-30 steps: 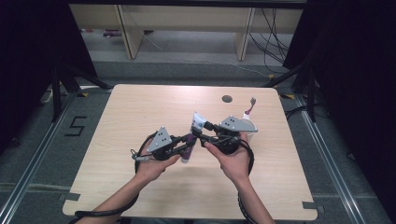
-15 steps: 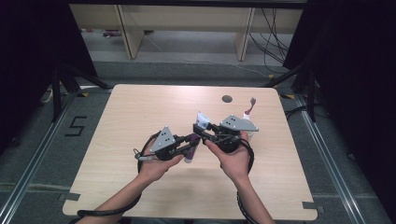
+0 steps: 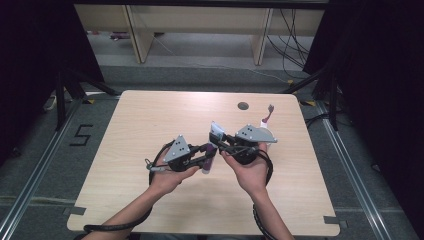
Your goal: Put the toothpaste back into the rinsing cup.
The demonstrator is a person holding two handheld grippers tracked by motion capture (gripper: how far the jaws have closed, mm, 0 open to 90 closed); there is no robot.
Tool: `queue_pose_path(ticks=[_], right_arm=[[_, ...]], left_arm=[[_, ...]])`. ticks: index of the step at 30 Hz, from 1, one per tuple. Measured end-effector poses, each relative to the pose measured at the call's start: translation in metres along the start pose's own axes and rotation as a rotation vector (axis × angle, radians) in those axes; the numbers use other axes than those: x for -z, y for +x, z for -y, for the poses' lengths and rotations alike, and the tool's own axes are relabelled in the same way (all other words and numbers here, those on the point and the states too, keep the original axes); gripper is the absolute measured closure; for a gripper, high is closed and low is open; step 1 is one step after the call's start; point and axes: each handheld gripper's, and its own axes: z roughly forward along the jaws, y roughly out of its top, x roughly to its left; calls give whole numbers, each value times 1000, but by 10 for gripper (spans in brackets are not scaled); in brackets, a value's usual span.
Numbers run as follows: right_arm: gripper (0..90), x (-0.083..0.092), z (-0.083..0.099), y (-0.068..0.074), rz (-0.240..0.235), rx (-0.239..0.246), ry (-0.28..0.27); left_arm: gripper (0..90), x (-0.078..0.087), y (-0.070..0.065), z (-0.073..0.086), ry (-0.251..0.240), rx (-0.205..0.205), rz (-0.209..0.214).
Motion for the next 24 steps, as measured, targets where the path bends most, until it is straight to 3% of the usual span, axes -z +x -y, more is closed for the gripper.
queue_pose_path(ticks=[5,7,12,13,16,24], right_arm=[[796,0,1,2,10,36,-2],[798,1,1,1,23,54,-16],[799,8,-5,-3,59,32,-31],[799,9,-7,-5,63,52,-35],[800,15,-10,-9,81,40,-38],[800,23,-14,-16,117,36,-47]], left_arm=[[628,-1,2,-4,57,21,11],[560,1,4,-4,88,6,1],[468,10,8,-2,144,-35,-24],[453,13,8,-2,159,-49,-28],[453,20,11,0,181,-75,-39],[443,36,22,6,204,-54,-74]])
